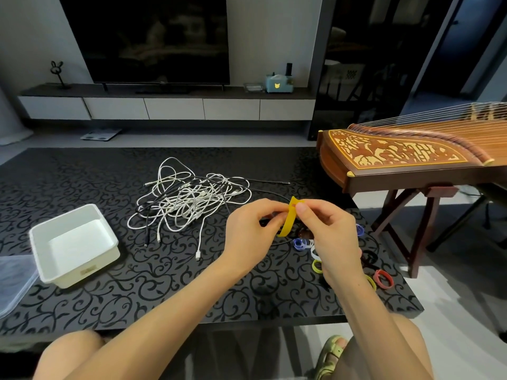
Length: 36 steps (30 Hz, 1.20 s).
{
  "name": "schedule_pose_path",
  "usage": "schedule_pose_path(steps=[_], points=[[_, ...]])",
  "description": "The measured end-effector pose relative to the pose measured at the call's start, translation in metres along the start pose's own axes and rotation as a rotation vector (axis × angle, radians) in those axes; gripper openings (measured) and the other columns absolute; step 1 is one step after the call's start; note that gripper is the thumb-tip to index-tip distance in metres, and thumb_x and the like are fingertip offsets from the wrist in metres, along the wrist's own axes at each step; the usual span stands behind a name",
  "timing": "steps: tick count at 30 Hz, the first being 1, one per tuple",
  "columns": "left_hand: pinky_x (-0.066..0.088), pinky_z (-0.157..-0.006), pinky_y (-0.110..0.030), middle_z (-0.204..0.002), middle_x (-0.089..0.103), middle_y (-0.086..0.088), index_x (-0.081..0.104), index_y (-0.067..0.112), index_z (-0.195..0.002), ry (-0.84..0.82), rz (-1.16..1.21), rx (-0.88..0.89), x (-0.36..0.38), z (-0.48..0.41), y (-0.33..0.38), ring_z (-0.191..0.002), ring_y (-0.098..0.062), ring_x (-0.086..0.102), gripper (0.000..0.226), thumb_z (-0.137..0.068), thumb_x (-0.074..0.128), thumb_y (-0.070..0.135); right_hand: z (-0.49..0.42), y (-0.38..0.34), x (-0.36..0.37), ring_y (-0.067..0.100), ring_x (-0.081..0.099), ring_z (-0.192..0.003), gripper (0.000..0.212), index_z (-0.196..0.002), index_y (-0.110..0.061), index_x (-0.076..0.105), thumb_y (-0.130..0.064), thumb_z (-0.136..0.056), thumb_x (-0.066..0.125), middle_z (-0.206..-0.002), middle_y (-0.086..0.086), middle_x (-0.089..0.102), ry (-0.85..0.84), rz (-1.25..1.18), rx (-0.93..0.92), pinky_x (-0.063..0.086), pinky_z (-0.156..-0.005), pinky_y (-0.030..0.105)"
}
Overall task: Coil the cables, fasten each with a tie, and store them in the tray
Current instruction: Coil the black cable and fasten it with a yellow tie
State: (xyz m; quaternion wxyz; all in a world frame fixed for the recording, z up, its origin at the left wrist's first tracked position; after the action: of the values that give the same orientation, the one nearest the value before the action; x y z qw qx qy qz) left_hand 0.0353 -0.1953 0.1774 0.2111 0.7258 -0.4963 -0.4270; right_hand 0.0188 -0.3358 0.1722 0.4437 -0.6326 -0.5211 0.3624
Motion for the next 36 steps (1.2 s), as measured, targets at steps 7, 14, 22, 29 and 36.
schedule_pose_path(steps=[7, 14, 22, 29, 36], points=[[0.051, -0.078, -0.031, -0.088, 0.071, 0.014, 0.074, 0.024, -0.094, -0.01, 0.028, -0.022, -0.003, 0.002, -0.003, -0.085, -0.004, 0.063, 0.016, -0.086, 0.065, 0.013, -0.001, 0.007, 0.0, 0.01, 0.068, -0.074, 0.016, -0.093, -0.019, 0.067, -0.005, -0.085, 0.066, -0.073, -0.001, 0.073, 0.013, -0.103, 0.078, 0.052, -0.067, 0.015], [0.052, -0.08, -0.039, -0.089, 0.071, 0.011, 0.075, 0.021, -0.095, -0.075, 0.121, -0.063, -0.002, 0.003, -0.011, -0.085, -0.009, 0.064, 0.013, -0.086, 0.067, 0.014, 0.0, 0.001, 0.003, 0.01, 0.068, -0.081, 0.02, -0.082, -0.026, 0.072, -0.006, -0.085, 0.067, -0.081, -0.006, 0.073, -0.064, 0.005, 0.036, 0.054, -0.072, 0.019], [0.051, -0.079, -0.041, -0.089, 0.07, 0.014, 0.074, 0.025, -0.093, -0.096, 0.137, -0.145, 0.0, 0.005, -0.021, -0.08, -0.008, 0.063, 0.011, -0.087, 0.066, 0.02, 0.002, 0.001, 0.006, 0.008, 0.068, -0.084, 0.02, -0.089, -0.032, 0.073, -0.013, -0.087, 0.066, -0.087, -0.01, 0.073, -0.136, 0.126, 0.0, 0.053, -0.074, 0.018], [0.052, -0.079, -0.046, -0.087, 0.072, 0.012, 0.074, 0.031, -0.089, -0.122, 0.156, -0.227, 0.003, 0.007, -0.029, -0.079, -0.016, 0.065, 0.011, -0.087, 0.066, 0.023, 0.003, 0.002, 0.008, 0.013, 0.067, -0.085, 0.026, -0.089, -0.039, 0.071, -0.013, -0.085, 0.068, -0.088, -0.012, 0.072, -0.159, 0.181, -0.008, 0.054, -0.077, 0.025], [0.053, -0.075, -0.034, -0.081, 0.071, 0.012, 0.076, 0.027, -0.087, -0.127, 0.115, -0.194, 0.001, 0.008, -0.026, -0.076, -0.007, 0.064, 0.007, -0.084, 0.07, 0.023, 0.002, 0.009, 0.007, 0.014, 0.067, -0.077, 0.021, -0.086, -0.03, 0.073, -0.01, -0.08, 0.072, -0.079, -0.004, 0.073, -0.146, 0.178, 0.076, 0.053, -0.06, 0.018]])
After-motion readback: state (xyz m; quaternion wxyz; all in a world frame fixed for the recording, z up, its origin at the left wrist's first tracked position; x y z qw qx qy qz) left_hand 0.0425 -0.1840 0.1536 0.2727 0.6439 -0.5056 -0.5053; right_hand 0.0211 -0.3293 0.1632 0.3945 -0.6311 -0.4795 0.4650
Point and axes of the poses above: each hand's wrist, its own z-axis away from the middle knuckle, its own x-axis out of the palm, y = z × x, the point moved 9 cm from there along -z, towards the middle knuckle
